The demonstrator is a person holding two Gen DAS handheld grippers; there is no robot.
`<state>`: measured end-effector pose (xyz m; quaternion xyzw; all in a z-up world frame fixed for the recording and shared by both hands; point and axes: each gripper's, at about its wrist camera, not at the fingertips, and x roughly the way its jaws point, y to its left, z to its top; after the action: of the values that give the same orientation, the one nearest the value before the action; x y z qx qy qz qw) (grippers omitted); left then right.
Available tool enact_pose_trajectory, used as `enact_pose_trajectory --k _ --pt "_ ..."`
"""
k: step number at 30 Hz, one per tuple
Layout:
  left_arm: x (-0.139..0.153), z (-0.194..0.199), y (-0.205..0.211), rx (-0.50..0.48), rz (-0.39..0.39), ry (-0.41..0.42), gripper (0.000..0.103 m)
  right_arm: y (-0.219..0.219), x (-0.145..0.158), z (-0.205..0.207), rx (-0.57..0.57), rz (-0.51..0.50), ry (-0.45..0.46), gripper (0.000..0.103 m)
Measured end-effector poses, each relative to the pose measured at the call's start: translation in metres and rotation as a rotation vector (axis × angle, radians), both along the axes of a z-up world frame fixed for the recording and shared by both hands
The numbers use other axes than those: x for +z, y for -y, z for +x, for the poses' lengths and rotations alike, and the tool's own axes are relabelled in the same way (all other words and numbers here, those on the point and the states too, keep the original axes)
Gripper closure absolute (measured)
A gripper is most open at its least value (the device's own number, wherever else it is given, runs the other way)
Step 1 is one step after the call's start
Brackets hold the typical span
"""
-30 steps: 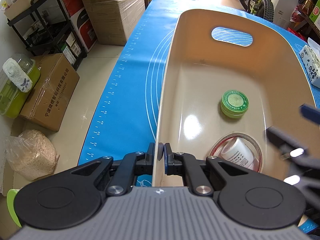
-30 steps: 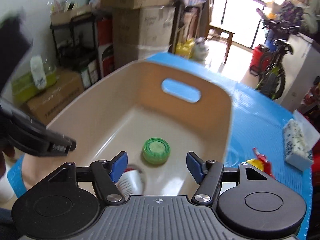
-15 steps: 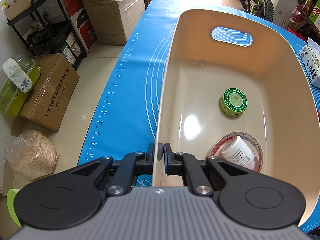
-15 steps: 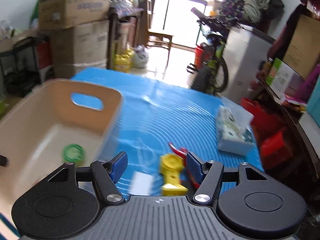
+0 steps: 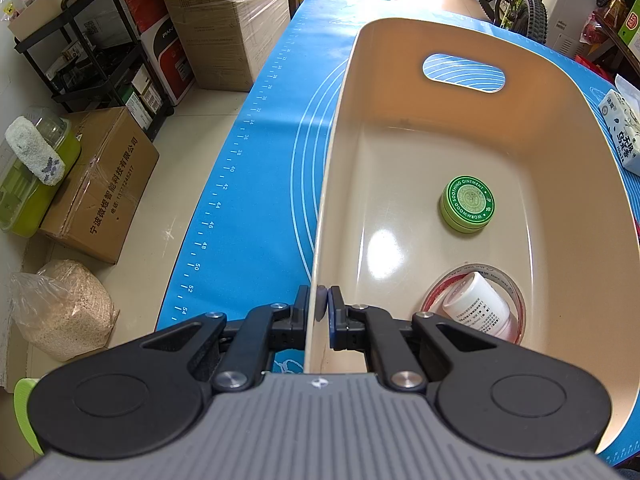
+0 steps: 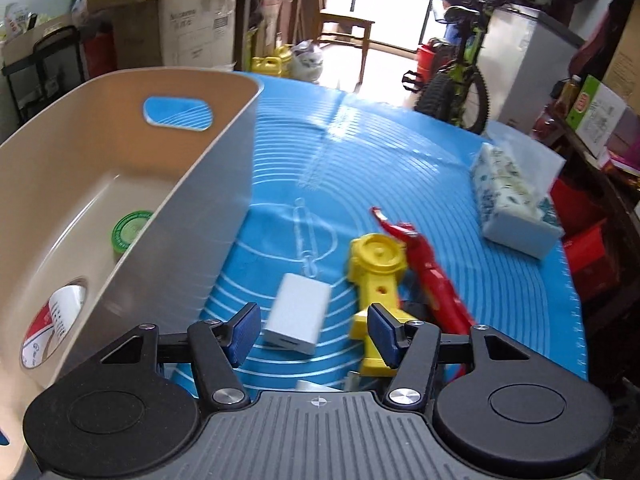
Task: Organize rigid objects
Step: 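Move the right gripper toward the white charger block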
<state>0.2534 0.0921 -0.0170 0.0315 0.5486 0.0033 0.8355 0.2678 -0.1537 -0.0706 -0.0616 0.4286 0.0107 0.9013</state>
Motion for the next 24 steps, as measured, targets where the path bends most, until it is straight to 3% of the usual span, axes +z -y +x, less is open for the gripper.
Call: enact_pose_trajectory --k 4,14,24 --pt "0.0 0.0 0.0 0.0 0.0 0.0 0.093 -0.004 -0.009 0.007 0.018 0.003 -0.015 0.045" --pt "0.0 0.0 0.0 0.001 0.0 0.0 0.093 0.002 -0.028 0.024 -0.02 0.02 -0.067 0.045" --pt "0.0 0.0 0.0 0.001 0.0 0.0 0.093 0.013 -0.03 0.035 -0.101 0.101 -0.079 0.041"
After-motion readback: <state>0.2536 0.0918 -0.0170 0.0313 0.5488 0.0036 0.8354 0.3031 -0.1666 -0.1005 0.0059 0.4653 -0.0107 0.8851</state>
